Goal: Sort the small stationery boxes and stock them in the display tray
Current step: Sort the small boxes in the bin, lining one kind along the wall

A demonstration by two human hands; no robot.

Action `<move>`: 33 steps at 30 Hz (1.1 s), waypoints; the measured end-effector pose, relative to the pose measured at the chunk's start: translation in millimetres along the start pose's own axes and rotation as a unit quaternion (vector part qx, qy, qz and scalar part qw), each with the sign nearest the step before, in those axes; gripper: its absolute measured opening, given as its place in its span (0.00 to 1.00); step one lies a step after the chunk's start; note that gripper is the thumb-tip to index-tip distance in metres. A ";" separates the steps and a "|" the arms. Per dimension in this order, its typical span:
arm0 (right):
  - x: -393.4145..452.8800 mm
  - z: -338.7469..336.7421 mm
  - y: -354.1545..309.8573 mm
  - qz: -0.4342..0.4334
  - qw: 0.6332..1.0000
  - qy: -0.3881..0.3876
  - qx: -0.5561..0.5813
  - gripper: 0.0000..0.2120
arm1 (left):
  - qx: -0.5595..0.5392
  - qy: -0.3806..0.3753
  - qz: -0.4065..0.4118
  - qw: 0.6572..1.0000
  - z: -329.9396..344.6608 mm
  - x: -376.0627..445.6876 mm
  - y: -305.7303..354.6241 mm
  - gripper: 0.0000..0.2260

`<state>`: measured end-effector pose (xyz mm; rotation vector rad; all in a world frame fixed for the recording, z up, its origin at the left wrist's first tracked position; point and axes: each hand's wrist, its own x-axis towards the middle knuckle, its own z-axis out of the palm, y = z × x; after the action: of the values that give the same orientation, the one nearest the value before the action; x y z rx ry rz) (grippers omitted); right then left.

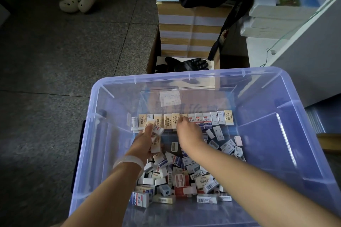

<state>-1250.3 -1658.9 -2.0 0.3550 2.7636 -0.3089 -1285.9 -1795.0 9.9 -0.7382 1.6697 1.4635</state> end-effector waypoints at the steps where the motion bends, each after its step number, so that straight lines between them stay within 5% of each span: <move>1: -0.8 -1.4 1.4 -0.017 1.000 -0.012 -0.010 0.19 | -0.040 -0.014 -0.005 0.999 0.5 -0.8 0.7 0.16; 14: 2.3 -4.5 24.3 0.015 0.959 -0.075 0.273 0.24 | -0.254 -0.103 -0.035 0.961 19.3 -5.2 11.1 0.19; 33: 5.0 4.2 20.8 0.019 0.951 -0.146 0.272 0.34 | -0.322 -0.068 -0.014 0.944 21.0 -11.7 9.7 0.17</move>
<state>-1247.9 -1639.2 -11.1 0.4491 2.3386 -1.0304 -1284.1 -1773.5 24.2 -0.9685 1.0577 2.0156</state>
